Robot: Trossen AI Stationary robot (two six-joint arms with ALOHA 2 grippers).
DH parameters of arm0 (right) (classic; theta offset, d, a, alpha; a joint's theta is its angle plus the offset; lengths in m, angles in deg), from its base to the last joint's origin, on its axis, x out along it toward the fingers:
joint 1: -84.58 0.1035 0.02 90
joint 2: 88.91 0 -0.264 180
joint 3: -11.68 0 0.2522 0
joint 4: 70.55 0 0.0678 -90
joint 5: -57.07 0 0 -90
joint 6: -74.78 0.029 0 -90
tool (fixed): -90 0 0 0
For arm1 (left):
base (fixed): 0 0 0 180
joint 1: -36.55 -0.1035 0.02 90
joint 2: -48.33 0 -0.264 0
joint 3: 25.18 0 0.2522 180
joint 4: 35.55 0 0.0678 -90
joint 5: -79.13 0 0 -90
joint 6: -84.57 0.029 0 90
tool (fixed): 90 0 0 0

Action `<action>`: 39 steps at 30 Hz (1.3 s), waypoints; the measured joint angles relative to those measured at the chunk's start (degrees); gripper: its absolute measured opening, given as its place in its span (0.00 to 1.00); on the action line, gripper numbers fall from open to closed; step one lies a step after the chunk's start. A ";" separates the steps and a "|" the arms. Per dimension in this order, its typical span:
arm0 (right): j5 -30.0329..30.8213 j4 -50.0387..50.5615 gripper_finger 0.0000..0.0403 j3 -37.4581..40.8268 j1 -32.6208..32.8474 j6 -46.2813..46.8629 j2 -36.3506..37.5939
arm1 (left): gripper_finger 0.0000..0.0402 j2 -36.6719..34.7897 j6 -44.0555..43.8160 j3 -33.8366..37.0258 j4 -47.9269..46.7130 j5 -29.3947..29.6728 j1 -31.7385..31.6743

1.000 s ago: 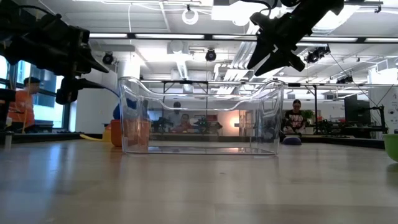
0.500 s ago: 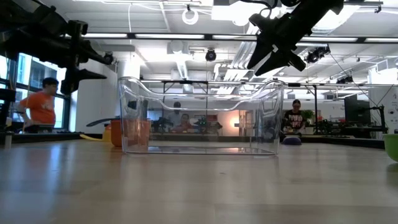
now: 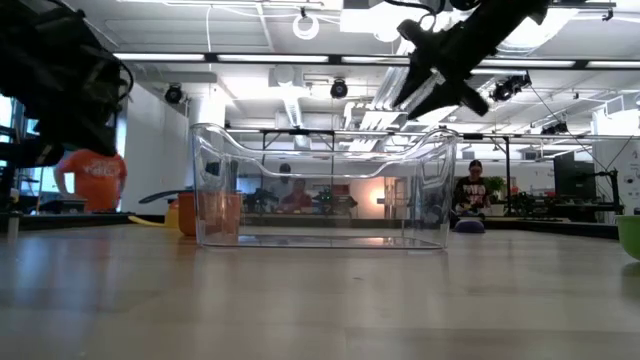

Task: Nest measuring cups in basket
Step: Stack the blue measuring cup on top of the red measuring cup

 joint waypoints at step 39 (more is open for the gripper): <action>-35.85 18.04 0.00 -68.17 -7.80 -14.22 -67.59 | 0.00 39.83 -15.52 4.38 41.56 34.49 24.91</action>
